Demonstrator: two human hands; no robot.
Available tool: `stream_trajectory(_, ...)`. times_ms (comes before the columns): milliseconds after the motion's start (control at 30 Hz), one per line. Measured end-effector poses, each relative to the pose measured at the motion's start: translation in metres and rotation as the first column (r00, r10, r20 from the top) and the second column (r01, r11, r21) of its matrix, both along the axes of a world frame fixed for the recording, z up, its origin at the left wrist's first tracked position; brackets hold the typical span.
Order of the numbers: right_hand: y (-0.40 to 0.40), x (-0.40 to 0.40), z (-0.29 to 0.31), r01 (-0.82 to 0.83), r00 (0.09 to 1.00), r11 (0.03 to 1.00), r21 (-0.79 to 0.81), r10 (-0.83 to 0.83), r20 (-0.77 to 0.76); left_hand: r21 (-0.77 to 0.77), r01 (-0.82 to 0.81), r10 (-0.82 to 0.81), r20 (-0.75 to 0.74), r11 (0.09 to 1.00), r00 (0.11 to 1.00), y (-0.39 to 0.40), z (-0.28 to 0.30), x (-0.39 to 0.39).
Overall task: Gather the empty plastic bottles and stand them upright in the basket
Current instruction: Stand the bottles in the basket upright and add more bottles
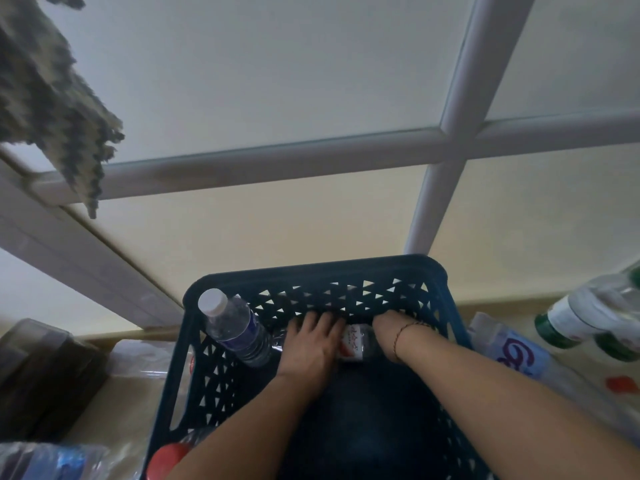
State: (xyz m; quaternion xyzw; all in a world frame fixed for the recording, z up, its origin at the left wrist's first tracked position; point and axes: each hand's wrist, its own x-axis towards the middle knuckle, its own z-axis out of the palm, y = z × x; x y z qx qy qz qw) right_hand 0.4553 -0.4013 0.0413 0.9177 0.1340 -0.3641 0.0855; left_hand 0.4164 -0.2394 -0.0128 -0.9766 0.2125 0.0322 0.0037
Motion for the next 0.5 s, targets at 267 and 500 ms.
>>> stream_trajectory(267, -0.02, -0.019, 0.098, -0.01, 0.977, 0.981, 0.195, -0.031, 0.209, -0.565, -0.129, 0.052, -0.15, 0.815, 0.987, -0.007, 0.025, 0.006)
stream_trajectory(500, -0.014, -0.026, 0.094, -0.018, 0.906, 0.563, 0.826, -0.34, 0.252, -0.858, -0.402, 0.156, -0.371, 0.32, 0.915, -0.015, 0.031, -0.008)
